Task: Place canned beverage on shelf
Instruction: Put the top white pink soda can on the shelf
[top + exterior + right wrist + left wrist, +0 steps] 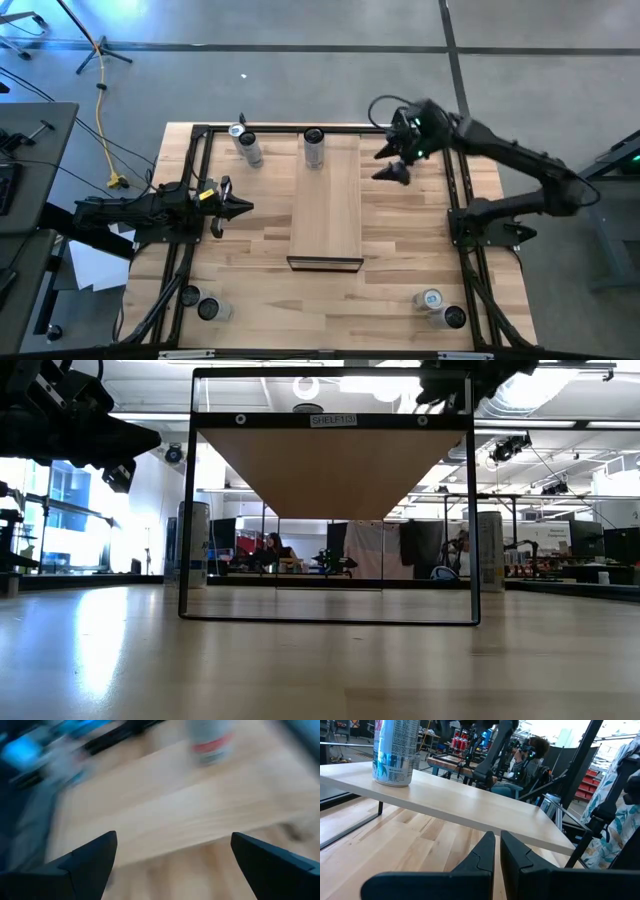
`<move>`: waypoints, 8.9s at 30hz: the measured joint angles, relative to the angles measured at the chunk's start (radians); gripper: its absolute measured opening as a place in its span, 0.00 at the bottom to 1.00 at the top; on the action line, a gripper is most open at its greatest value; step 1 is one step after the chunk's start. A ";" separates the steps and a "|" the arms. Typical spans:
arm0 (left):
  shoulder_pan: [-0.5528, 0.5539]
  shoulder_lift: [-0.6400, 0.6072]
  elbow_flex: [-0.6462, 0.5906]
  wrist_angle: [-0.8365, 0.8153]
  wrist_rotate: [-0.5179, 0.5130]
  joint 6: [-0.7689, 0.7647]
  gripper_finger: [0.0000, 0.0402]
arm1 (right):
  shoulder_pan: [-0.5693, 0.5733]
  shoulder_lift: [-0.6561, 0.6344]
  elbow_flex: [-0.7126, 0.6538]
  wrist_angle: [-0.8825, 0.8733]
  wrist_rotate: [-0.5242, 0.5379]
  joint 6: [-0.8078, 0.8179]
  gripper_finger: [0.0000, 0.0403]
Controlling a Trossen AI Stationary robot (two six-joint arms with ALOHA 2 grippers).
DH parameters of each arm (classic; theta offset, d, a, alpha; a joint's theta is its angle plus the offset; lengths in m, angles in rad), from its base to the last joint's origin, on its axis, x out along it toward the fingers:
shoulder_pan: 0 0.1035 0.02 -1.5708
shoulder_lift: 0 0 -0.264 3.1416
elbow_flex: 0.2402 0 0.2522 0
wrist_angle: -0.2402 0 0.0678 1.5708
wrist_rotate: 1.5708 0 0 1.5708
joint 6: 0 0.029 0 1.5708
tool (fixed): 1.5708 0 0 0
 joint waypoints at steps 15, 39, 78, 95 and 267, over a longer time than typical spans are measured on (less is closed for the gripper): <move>0.000 0.000 0.000 0.000 0.000 0.000 0.01 | 0.430 0.011 -0.114 0.639 0.464 0.466 0.93; 0.000 0.000 0.000 0.000 0.000 0.000 0.01 | 0.612 0.657 0.587 -0.021 1.201 0.667 0.93; 0.000 0.000 0.000 0.000 0.000 0.000 0.01 | 0.572 0.757 0.633 0.122 1.435 0.744 0.93; 0.000 0.000 0.000 0.000 0.000 0.000 0.01 | 0.514 0.798 0.634 0.194 1.480 0.693 0.93; 0.000 0.000 0.000 0.000 0.000 0.000 0.01 | 0.023 0.655 0.342 0.618 0.223 -0.091 0.98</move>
